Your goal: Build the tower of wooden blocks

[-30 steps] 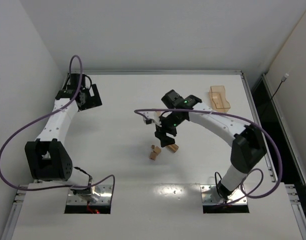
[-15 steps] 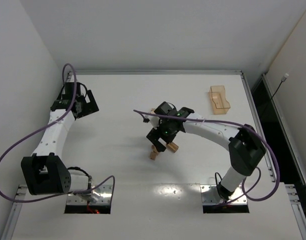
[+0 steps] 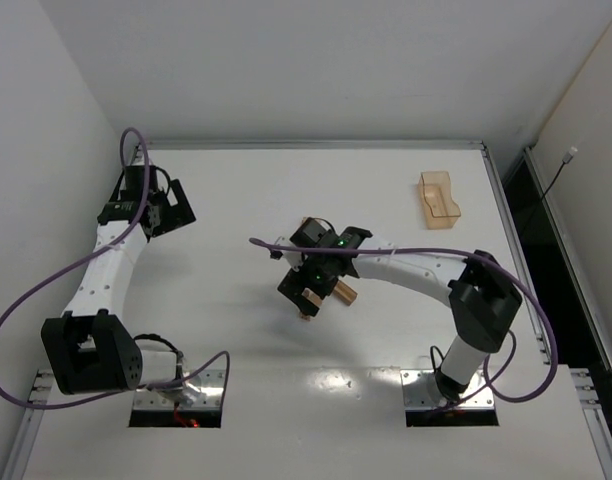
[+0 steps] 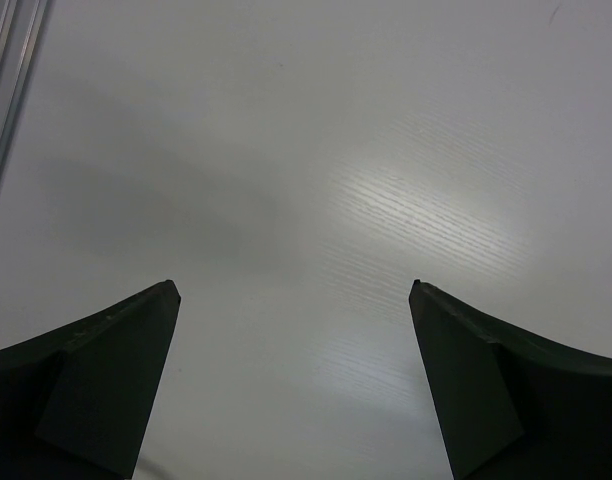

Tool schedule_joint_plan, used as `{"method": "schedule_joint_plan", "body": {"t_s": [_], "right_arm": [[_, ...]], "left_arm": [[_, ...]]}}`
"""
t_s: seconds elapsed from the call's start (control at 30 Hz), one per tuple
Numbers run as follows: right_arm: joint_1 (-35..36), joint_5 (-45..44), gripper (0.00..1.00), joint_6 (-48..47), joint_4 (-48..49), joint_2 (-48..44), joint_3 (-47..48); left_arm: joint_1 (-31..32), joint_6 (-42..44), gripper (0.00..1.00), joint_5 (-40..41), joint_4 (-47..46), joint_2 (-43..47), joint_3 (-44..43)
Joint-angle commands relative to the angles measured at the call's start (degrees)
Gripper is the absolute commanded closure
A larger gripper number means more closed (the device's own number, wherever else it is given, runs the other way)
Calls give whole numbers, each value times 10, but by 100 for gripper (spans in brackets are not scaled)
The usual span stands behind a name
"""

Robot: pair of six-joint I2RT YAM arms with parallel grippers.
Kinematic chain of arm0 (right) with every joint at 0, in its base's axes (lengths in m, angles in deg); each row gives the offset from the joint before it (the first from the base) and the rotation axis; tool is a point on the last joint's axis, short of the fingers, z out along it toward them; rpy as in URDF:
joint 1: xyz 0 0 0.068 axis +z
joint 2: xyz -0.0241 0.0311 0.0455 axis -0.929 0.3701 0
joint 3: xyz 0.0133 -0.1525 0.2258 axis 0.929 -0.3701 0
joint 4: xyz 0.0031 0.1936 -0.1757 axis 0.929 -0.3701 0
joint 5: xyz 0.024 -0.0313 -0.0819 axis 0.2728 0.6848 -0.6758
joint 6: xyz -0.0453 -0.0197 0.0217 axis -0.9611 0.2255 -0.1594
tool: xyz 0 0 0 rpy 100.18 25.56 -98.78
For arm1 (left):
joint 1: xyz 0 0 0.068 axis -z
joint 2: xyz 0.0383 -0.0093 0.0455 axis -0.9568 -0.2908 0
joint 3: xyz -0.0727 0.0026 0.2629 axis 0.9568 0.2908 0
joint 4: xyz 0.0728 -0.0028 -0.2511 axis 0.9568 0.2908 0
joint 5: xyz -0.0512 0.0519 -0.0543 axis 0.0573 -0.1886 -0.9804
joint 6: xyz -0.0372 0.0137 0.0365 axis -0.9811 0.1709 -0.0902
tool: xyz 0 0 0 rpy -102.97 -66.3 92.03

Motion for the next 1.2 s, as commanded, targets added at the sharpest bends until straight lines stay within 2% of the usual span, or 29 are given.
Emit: {"method": "schedule_joint_plan", "body": {"t_s": [0.0, 0.33, 1.17], "right_arm": [[7, -11, 0, -3, 19, 18, 1], [2, 0, 0, -3, -13, 113, 39], [8, 5, 0, 4, -41, 169, 99]], "left_arm": [[-8, 0, 0, -4, -21, 4, -16], [-8, 0, 0, -4, -26, -6, -11], [-8, 0, 0, -20, -31, -22, -5]]}}
